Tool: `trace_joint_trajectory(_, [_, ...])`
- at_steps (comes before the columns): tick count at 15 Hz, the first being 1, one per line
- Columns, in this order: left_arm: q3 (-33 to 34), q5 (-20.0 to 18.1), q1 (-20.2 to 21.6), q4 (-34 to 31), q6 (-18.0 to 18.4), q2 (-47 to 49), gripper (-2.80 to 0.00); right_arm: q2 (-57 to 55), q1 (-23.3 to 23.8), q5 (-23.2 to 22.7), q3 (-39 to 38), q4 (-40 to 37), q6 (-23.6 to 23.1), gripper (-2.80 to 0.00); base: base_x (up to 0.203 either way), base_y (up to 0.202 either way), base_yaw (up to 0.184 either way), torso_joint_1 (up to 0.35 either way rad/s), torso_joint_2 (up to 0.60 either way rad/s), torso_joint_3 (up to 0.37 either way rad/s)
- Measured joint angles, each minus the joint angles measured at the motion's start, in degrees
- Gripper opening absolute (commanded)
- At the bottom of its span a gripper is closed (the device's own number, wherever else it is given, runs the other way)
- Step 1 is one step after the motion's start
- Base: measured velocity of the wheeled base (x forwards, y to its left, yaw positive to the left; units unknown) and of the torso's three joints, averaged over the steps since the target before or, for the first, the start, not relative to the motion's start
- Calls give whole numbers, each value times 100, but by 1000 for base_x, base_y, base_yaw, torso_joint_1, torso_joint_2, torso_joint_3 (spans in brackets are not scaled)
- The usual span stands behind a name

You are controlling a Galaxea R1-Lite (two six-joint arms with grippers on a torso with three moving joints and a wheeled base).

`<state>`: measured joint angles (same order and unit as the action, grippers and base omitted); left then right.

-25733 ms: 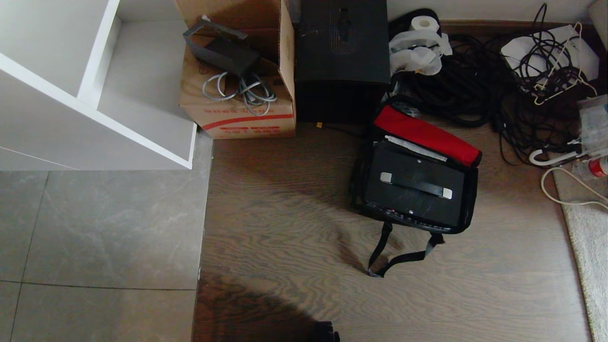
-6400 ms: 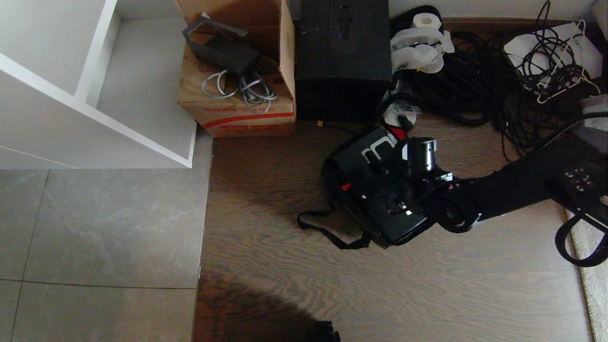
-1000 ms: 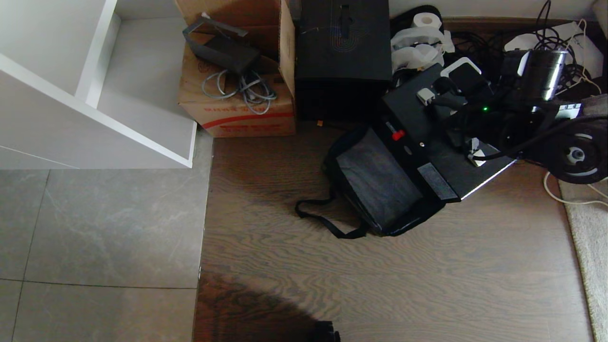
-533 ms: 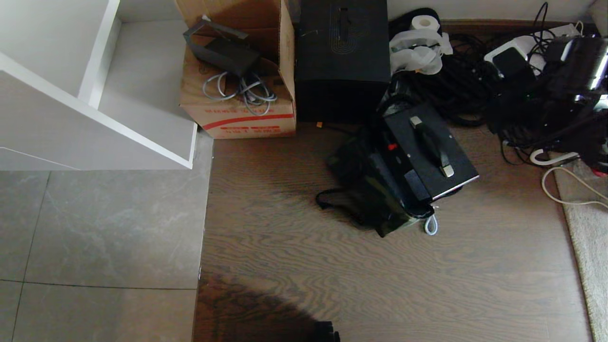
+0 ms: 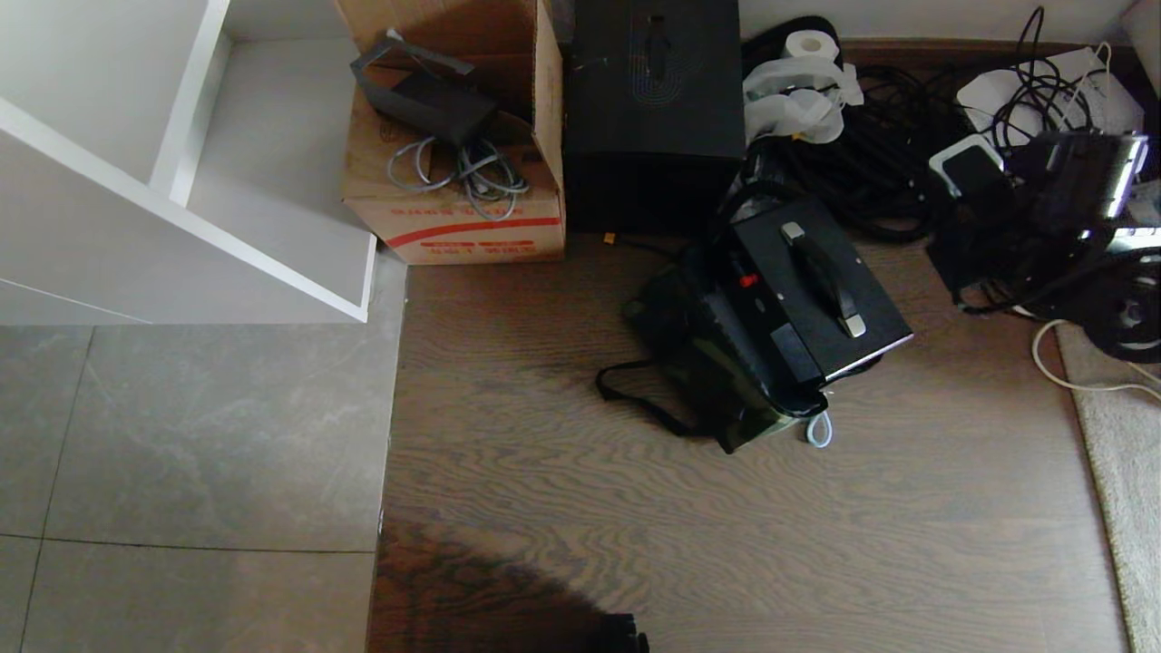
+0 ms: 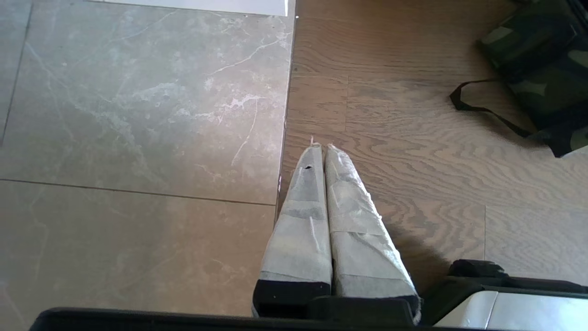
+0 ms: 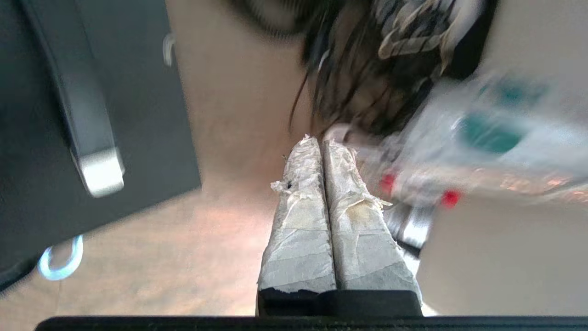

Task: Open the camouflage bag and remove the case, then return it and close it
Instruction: Release the handle

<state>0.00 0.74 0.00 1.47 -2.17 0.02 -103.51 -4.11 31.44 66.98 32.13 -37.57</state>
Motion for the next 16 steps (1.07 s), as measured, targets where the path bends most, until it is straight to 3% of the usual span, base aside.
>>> trace_joint_trajectory(3, [0,2,0,-2,-9,0,-280,-605,-324,0,-387,607,41,-280,0,0,0,0,0,0])
trace_joint_trajectory(6, [0,2,0,1,-4,0,-280,-1039,-590,6,-400,665,45,-280,0,0,0,0,0,0])
trace_joint_trajectory(16, [0,2,0,-2,-6,0,-280,-1900,-872,251,559,1039,-123,-280,0,0,0,0,0,0])
